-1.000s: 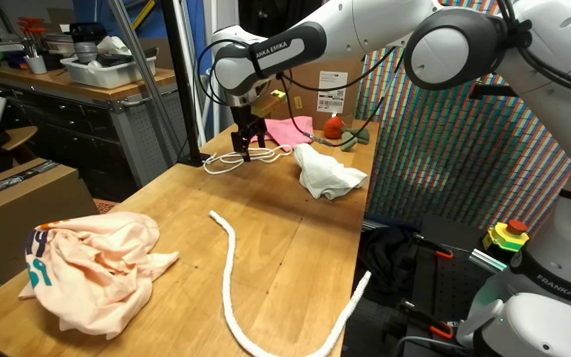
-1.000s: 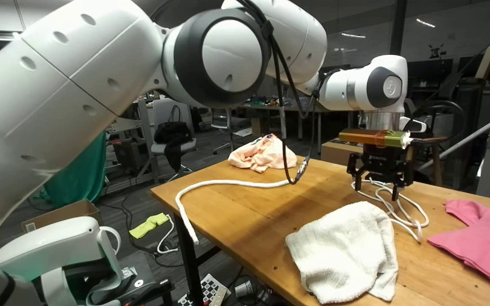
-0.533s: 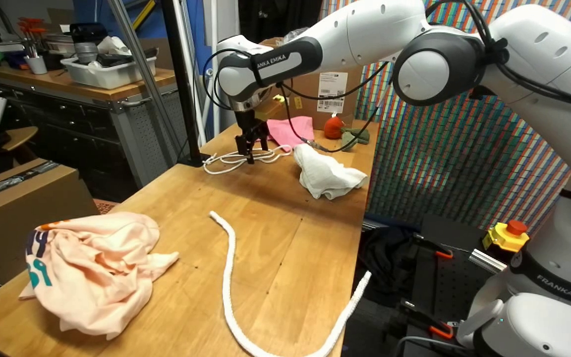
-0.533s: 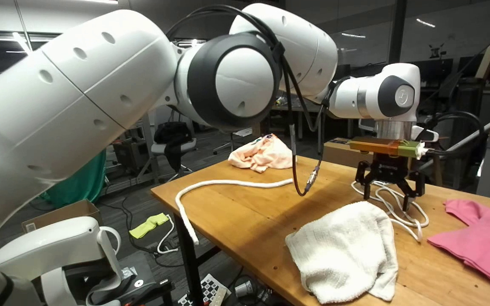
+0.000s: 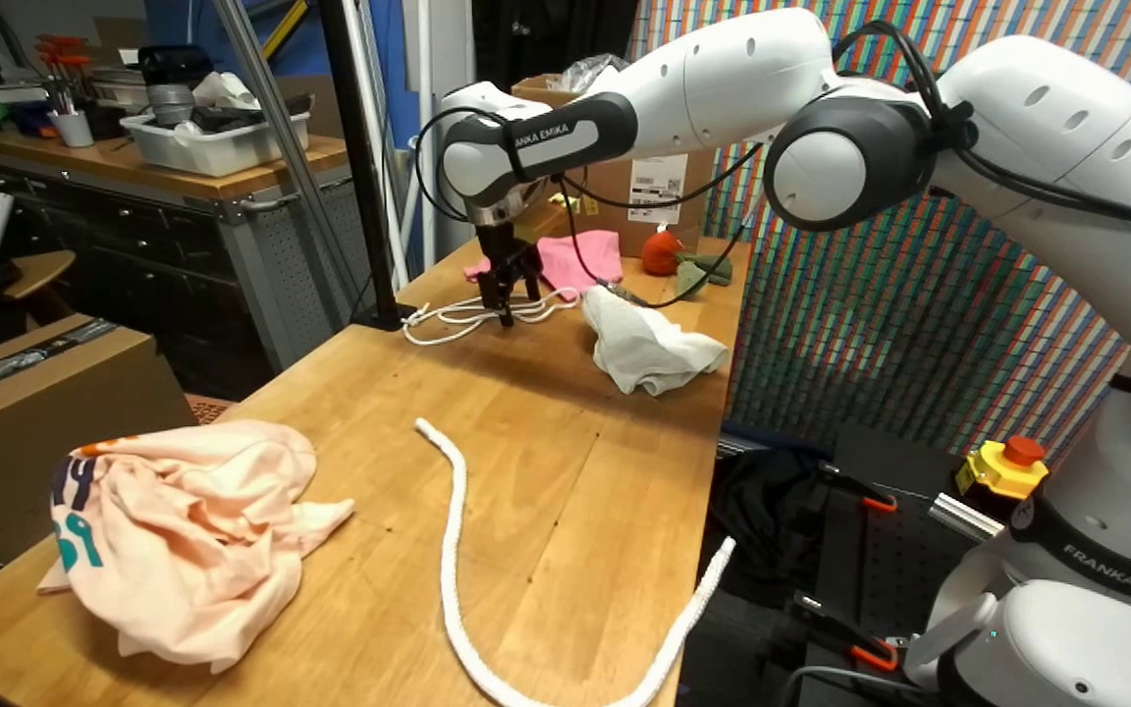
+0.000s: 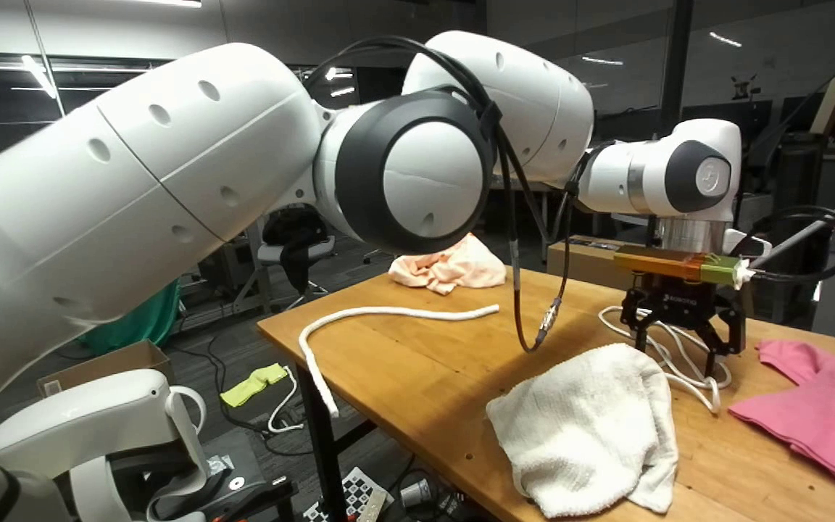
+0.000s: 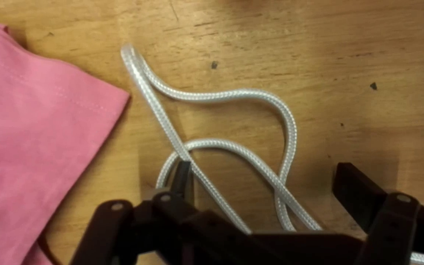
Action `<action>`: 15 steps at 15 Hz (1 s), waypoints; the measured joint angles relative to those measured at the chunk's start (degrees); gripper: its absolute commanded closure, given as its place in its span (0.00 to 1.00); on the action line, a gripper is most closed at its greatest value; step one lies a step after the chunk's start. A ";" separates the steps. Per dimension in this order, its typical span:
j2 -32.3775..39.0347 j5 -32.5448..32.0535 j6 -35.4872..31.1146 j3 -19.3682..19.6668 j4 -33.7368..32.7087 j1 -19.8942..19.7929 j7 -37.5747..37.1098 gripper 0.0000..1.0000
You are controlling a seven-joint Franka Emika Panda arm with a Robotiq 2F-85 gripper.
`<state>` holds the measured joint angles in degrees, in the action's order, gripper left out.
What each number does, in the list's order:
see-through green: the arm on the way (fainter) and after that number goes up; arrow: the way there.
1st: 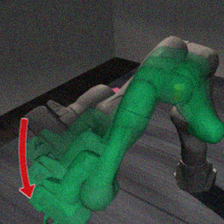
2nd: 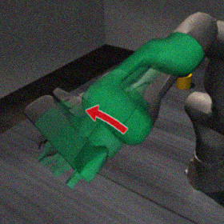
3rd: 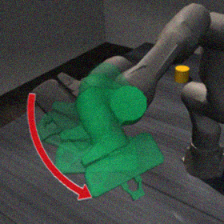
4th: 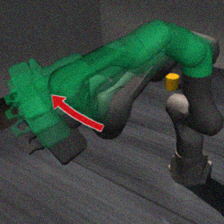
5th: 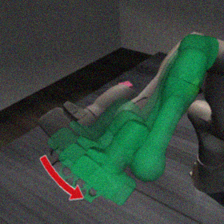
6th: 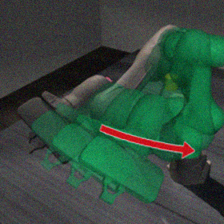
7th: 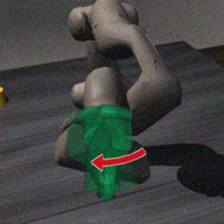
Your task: Spread the objects that are on the table, where the orange object and pink cloth moved to the right, white towel and smaller rope to remain on the center, light pink object and bigger rope moved to the left
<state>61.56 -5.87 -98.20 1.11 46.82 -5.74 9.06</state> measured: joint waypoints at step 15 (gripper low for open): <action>0.74 0.06 -0.12 -0.32 -2.70 0.63 0.00 0.98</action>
<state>62.30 -5.81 -98.32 0.78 44.12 -5.11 9.06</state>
